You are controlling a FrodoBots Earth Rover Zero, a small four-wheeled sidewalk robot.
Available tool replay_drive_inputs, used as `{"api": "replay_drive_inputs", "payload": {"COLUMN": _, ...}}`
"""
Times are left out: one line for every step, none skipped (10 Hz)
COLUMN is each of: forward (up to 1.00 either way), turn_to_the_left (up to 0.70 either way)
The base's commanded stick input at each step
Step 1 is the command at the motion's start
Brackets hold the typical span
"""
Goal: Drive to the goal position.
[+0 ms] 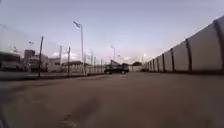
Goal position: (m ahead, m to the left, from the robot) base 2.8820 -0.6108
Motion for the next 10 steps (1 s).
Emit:
{"api": "replay_drive_inputs", "payload": {"forward": 0.87, "turn_to_the_left": 0.0}}
{"api": "replay_drive_inputs", "payload": {"forward": 0.87, "turn_to_the_left": 0.0}}
{"api": "replay_drive_inputs", "payload": {"forward": 0.87, "turn_to_the_left": 0.0}}
{"api": "replay_drive_inputs", "payload": {"forward": 0.87, "turn_to_the_left": 0.0}}
{"api": "replay_drive_inputs", "payload": {"forward": 0.87, "turn_to_the_left": 0.0}}
{"api": "replay_drive_inputs", "payload": {"forward": 0.87, "turn_to_the_left": 0.0}}
{"api": "replay_drive_inputs", "payload": {"forward": 0.87, "turn_to_the_left": 0.0}}
{"api": "replay_drive_inputs", "payload": {"forward": 0.87, "turn_to_the_left": 0.0}}
{"api": "replay_drive_inputs", "payload": {"forward": 0.87, "turn_to_the_left": -0.11}}
{"api": "replay_drive_inputs", "payload": {"forward": 0.87, "turn_to_the_left": -0.18}}
